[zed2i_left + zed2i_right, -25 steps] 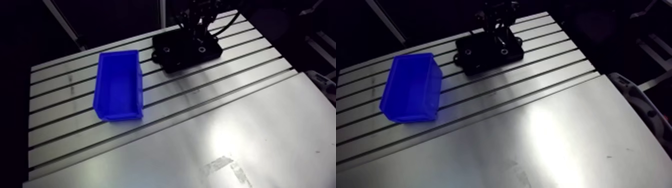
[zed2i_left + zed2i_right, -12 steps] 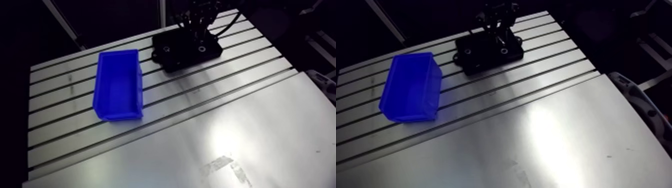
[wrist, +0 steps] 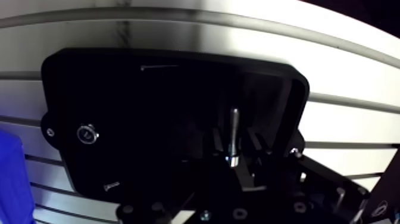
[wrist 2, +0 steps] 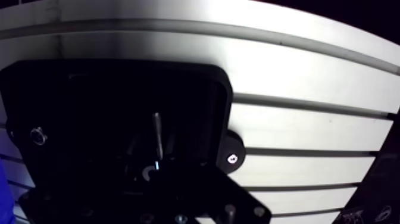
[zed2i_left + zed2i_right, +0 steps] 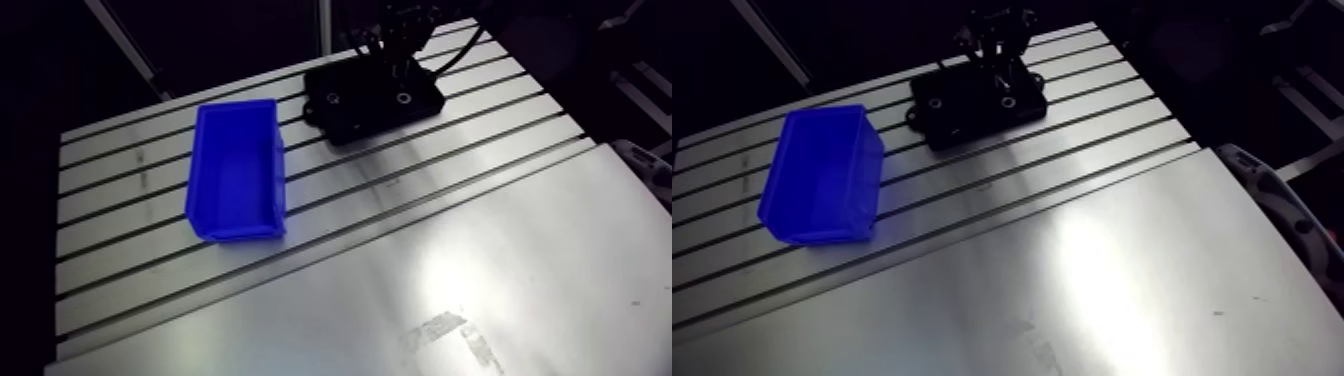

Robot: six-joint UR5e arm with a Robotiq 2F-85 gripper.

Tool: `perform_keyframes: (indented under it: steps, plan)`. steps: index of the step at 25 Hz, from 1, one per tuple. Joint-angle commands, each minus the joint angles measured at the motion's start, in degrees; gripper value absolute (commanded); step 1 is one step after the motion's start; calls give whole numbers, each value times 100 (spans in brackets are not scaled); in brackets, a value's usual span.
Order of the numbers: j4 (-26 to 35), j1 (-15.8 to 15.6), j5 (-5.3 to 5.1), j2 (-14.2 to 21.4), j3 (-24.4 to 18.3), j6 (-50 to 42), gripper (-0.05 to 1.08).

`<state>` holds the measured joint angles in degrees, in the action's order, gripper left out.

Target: Pick up the M10 bolt from the tray and put it into the blue bin.

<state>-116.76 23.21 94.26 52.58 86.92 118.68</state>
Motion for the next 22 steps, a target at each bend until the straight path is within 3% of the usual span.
perform_keyframes:
  steps: [1, 13, 22]
  plan:
    - [-1, 0, 0, 1, 5, 2, 69]
    - [-168, 0, 9, 1, 5, 20, 78]
    - [-159, 0, 9, 1, 13, 37, 78]
